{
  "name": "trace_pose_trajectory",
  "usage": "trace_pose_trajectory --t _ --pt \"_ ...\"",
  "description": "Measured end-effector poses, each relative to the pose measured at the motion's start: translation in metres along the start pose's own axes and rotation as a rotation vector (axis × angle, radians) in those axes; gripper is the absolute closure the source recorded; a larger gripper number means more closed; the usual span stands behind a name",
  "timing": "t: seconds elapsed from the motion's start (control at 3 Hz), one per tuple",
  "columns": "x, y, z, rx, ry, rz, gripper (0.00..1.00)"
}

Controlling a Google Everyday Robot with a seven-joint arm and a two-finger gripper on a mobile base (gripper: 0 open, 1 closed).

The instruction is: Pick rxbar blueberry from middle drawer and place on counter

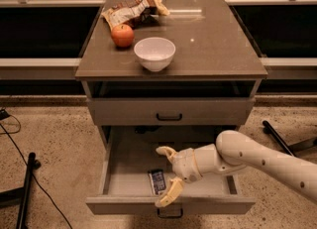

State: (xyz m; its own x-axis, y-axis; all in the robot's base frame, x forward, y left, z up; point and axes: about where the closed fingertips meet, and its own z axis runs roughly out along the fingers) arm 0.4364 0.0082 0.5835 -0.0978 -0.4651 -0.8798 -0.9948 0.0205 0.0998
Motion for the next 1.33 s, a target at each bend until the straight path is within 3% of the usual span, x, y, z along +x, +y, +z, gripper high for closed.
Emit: trace_pose_trajectory --t 0.33,0.67,1.0,1.33 --pt "0.000 -0.005 -0.004 0.033 0.013 -0.002 0.00" --pt "0.023 -0.034 -0.015 0.106 0.084 -0.076 0.00" --pt "0.060 -0.062 -0.026 0.145 0.222 -0.168 0.00" --pt "0.066 -0.063 -0.027 0.144 0.239 -0.175 0.00"
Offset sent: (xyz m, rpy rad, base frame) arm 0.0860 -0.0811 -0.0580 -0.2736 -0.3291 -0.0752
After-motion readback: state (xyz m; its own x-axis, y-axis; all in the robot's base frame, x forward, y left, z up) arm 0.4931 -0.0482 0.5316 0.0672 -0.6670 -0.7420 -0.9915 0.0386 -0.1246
